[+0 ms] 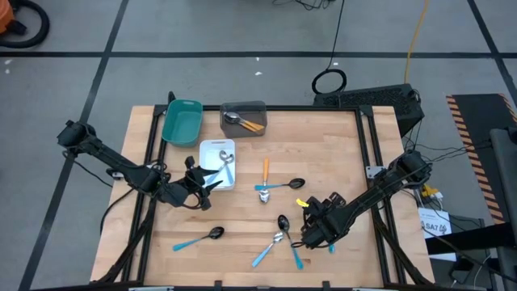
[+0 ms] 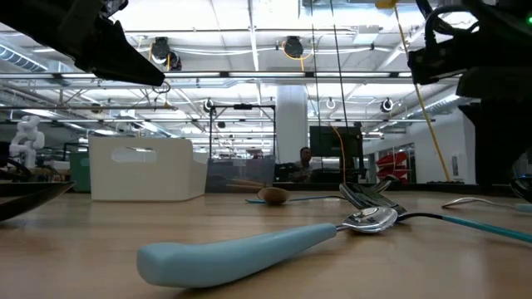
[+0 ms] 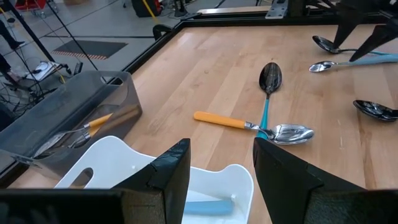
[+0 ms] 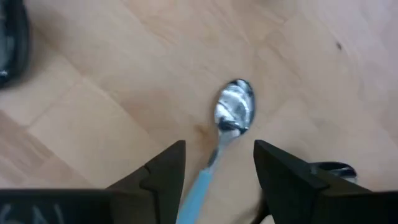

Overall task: Sort silverware by color (type)
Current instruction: Put the light blue spoon into the white bin

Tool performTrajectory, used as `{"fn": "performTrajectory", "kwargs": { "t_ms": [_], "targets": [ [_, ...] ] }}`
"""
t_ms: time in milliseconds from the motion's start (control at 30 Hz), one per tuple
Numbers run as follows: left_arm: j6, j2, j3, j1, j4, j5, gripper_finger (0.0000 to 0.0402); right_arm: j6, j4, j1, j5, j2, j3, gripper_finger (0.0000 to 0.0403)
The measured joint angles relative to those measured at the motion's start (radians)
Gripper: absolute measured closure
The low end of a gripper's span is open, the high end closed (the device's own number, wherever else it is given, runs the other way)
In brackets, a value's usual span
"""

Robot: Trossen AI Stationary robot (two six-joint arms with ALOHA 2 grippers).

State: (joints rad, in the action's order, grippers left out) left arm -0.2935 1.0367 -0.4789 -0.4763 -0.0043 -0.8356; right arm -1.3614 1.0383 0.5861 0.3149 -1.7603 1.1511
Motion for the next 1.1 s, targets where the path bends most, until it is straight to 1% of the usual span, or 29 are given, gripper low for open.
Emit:
{"fn": "performTrajectory", "kwargs": {
  "t_ms": [200, 367, 467, 533, 633, 900, 967, 1100],
  "targets": [
    [0.0, 0.0, 0.0, 0.0, -0.001, 0.0, 0.0227, -0.005, -0.083, 0.0, -0.001, 0.0, -0.07, 0.022],
    [0.0, 0.0, 0.0, 0.0, -0.002, 0.0, 0.0227, 0.011, -0.214, -0.002, -0.02, 0.006, -0.147, 0.022],
    [0.001, 0.0, 0.0, 0.0, -0.002, 0.0, 0.0227, 0.012, -0.263, -0.002, -0.025, 0.007, -0.191, 0.0227],
    [0.001, 0.0, 0.0, 0.0, -0.002, 0.0, 0.0227, 0.011, -0.285, -0.002, -0.032, 0.007, -0.209, 0.024],
    [0.001, 0.0, 0.0, 0.0, -0.002, 0.0, 0.0227, 0.012, -0.289, -0.003, -0.049, 0.005, -0.224, 0.0273],
    [0.001, 0.0, 0.0, 0.0, -0.001, 0.0, 0.0227, 0.072, -0.338, -0.016, -0.044, 0.005, -0.247, 0.0387],
    [0.001, 0.0, 0.0, 0.0, -0.001, 0.0, 0.0227, 0.088, -0.342, -0.016, -0.025, 0.004, -0.248, 0.0392],
    [0.001, 0.0, 0.0, 0.0, -0.001, 0.0, 0.0227, 0.092, -0.338, -0.016, -0.018, 0.003, -0.247, 0.0383]
  ]
}}
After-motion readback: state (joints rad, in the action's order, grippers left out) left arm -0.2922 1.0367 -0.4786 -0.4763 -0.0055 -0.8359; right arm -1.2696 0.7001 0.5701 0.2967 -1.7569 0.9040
